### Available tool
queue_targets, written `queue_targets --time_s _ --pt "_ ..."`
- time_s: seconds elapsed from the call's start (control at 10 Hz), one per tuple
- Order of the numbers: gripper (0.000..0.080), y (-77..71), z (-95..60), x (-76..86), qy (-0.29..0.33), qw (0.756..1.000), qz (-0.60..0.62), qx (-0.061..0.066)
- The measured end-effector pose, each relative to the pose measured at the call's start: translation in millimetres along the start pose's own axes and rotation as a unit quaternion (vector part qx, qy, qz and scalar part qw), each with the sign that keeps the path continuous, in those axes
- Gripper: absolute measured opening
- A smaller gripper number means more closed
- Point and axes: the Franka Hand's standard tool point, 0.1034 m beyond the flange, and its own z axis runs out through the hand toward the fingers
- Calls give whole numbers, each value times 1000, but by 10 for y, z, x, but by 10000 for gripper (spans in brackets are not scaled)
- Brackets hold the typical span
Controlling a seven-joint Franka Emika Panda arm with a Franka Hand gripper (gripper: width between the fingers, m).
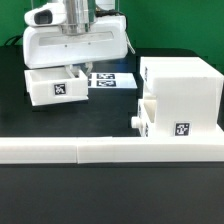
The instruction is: Assemble drawer
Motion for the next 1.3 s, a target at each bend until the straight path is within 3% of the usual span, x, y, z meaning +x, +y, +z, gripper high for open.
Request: queue_targets --time_s 0.1,0.9,1.0,1.3 --pt "42 -12 -4 53 -3 1000 -2 4" --pt "42 -13 8 31 -5 1000 -29 5" --pt "42 -5 15 72 -4 999 -44 6" --pt "42 -59 -23 419 -5 987 -159 8"
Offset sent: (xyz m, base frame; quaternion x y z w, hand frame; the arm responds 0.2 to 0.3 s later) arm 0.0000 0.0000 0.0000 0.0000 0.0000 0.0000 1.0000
